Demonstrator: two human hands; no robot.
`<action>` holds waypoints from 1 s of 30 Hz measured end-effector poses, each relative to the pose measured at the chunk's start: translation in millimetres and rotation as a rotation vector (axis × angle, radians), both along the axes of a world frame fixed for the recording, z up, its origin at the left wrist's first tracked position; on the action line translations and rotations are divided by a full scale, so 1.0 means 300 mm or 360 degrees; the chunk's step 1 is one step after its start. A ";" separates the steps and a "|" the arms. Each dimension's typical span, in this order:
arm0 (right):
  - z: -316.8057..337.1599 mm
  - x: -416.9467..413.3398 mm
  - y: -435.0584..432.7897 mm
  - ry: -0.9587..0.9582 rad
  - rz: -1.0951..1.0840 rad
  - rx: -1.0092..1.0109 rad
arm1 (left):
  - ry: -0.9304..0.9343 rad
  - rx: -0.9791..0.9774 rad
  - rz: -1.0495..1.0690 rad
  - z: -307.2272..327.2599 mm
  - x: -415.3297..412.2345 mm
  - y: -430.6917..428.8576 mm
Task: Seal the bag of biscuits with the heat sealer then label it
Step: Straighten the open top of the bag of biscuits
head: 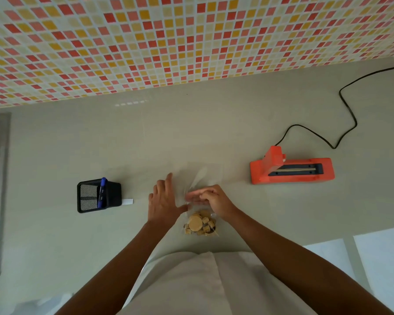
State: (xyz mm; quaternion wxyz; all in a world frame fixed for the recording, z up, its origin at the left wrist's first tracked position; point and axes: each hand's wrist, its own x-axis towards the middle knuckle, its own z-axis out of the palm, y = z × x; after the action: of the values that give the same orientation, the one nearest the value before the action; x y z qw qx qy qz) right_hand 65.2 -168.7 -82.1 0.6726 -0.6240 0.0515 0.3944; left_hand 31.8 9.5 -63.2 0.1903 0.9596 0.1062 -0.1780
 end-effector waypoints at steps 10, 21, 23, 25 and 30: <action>-0.002 0.129 0.004 0.0032 -0.0104 0.0072 | -0.0041 0.0096 -0.0141 0.013 0.006 -0.014; -0.003 0.237 -0.015 -0.0139 -0.0511 0.0029 | -0.0169 0.0127 -0.0294 0.005 -0.023 -0.017; -0.008 0.222 -0.011 -0.0168 -0.0533 0.0043 | -0.0184 0.0128 -0.0312 -0.003 -0.033 -0.012; 0.000 0.210 -0.003 -0.0176 -0.0503 0.0061 | -0.0188 0.0139 -0.0340 -0.011 -0.040 -0.008; 0.002 0.144 0.043 -0.0185 -0.0172 0.0088 | -0.0165 0.0164 -0.0372 -0.003 -0.041 -0.008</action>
State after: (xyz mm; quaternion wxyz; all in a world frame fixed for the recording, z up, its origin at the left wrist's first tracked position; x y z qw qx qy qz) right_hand 108.5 -155.9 -81.5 0.7117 -0.6234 0.0351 0.3218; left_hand 19.4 7.1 -64.2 0.1238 0.9819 -0.0072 -0.1433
